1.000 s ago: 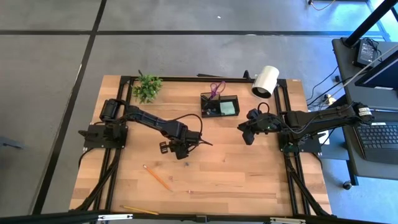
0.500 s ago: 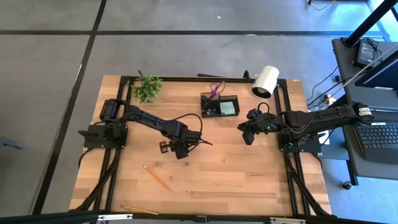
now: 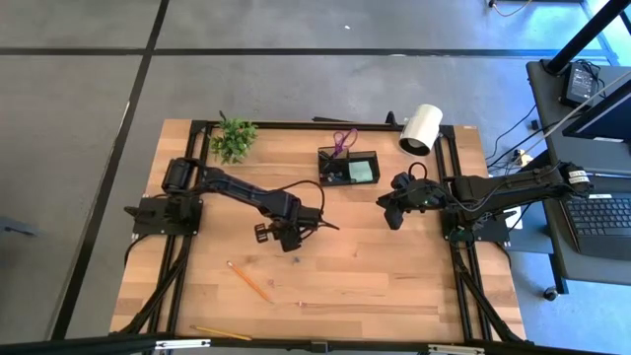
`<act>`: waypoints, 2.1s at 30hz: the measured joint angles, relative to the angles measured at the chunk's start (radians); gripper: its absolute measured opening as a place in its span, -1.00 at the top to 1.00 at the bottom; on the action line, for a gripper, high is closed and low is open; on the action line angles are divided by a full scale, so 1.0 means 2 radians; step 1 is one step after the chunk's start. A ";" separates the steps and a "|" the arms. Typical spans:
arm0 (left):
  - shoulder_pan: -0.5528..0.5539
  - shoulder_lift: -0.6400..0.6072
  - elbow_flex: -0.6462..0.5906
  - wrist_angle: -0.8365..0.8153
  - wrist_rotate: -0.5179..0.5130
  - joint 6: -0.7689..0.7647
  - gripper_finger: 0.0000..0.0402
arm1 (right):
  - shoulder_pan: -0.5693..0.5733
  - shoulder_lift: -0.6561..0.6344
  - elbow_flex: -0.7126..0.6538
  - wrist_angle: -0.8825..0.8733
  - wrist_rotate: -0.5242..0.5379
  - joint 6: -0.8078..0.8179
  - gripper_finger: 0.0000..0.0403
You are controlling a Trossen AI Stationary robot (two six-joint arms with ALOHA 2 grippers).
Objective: Pick and place office supplies into organizer
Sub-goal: Put the pink binder clip into the black desk organizer
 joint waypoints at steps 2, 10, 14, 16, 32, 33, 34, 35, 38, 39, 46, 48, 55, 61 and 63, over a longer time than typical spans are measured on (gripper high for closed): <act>0.004 0.002 0.009 -0.002 -0.003 -0.010 0.71 | 0.000 0.000 0.000 0.000 0.000 0.000 0.62; 0.044 0.002 0.073 0.014 -0.082 -0.096 0.71 | 0.000 0.000 0.000 0.001 0.000 0.001 0.62; 0.075 0.002 0.101 0.061 -0.096 -0.180 0.71 | 0.000 0.000 0.000 0.001 0.000 0.003 0.62; 0.089 0.001 0.106 0.091 -0.099 -0.221 0.71 | 0.000 0.000 0.000 0.001 0.000 0.003 0.62; 0.126 0.037 0.107 0.169 -0.170 -0.318 0.70 | 0.000 0.000 0.000 0.001 0.000 0.002 0.62; 0.126 0.040 0.107 0.175 -0.181 -0.318 0.70 | 0.000 0.000 0.000 0.001 0.000 0.002 0.62; 0.126 0.041 0.107 0.175 -0.189 -0.318 0.70 | 0.000 0.000 0.000 0.001 0.000 0.002 0.62; 0.126 0.042 0.107 0.175 -0.193 -0.318 0.70 | 0.000 0.000 0.000 0.001 0.000 0.002 0.62; 0.129 0.042 0.108 0.191 -0.190 -0.325 0.70 | 0.000 0.000 0.000 0.001 0.000 0.002 0.62; 0.130 0.042 0.108 0.192 -0.190 -0.329 0.70 | 0.000 0.000 0.000 0.001 0.000 0.002 0.62; 0.133 0.042 0.108 0.195 -0.190 -0.331 0.70 | 0.000 0.000 0.000 0.000 0.000 0.000 0.62; 0.132 0.042 0.108 0.196 -0.190 -0.334 0.70 | 0.000 0.000 0.000 0.000 0.000 0.000 0.62; 0.133 0.042 0.108 0.196 -0.195 -0.335 0.70 | 0.000 0.000 0.000 0.000 0.000 -0.001 0.62; 0.132 0.042 0.108 0.196 -0.201 -0.335 0.65 | 0.000 0.000 0.000 0.000 0.000 -0.001 0.62; 0.132 0.042 0.108 0.196 -0.202 -0.335 0.61 | 0.000 0.000 0.000 0.000 0.000 0.000 0.62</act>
